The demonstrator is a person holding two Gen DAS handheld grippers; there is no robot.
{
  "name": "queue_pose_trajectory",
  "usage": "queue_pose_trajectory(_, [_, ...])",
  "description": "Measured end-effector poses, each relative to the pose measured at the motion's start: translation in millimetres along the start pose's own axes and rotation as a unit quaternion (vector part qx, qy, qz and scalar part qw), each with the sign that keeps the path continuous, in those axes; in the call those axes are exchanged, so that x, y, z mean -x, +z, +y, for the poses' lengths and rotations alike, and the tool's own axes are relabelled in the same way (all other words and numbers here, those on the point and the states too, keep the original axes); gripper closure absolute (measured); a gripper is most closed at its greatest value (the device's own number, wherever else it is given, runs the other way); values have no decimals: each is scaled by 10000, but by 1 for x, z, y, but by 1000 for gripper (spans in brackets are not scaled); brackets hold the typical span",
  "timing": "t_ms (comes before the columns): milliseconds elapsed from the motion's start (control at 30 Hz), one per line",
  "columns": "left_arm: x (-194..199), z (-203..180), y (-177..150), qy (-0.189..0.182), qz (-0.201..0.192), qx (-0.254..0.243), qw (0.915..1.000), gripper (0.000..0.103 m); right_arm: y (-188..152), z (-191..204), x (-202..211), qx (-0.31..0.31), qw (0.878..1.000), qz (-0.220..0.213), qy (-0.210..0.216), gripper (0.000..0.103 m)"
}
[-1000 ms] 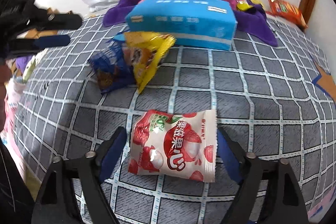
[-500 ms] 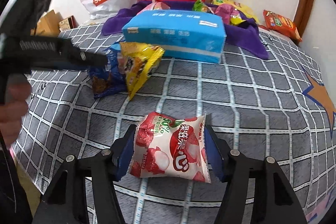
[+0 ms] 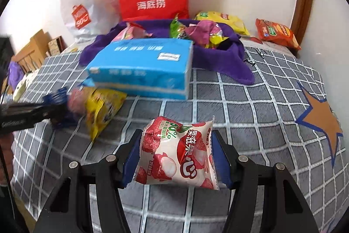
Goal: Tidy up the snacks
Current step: 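Grasp the white-and-red lychee candy bag with the right tool, then grasp the dark blue snack packet with the left tool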
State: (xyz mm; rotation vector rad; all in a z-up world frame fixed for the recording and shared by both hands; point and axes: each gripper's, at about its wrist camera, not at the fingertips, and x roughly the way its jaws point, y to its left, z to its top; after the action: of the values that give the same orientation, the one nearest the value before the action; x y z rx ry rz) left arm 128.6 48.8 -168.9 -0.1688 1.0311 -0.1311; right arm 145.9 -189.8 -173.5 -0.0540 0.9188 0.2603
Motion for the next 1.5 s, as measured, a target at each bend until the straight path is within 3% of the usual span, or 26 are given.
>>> queue_pose_trajectory(133, [-11, 9, -6, -27, -35, 150, 9999, 74, -3, -2, -17, -146, 9999, 72, -9, 42])
queue_pose_trajectory(367, [-12, 16, -15, -276, -479, 168, 9983, 78, -7, 1, -26, -71, 9997, 203, -94, 40])
queue_pose_trajectory(500, [-11, 9, -19, -111, -622, -34, 9980, 78, -7, 4, -27, 9, 9996, 240, -177, 39])
queue_pose_trajectory(833, [-9, 28, -22, -636, -712, 623, 9935, 77, -6, 3, -29, 3, 9994, 263, -219, 36])
queue_pose_trajectory(1100, [-9, 13, -22, -199, -681, 336, 9969, 80, -6, 2, -29, -4, 9995, 249, -168, 35])
queue_pose_trajectory(1333, [-4, 2, -20, 239, -661, 111, 9975, 83, -8, -5, -23, -220, 9997, 126, -26, 42])
queue_pose_trajectory(1500, [19, 1, -15, 132, -625, 163, 9978, 84, -4, -5, 0, -201, 9997, -70, -97, 43])
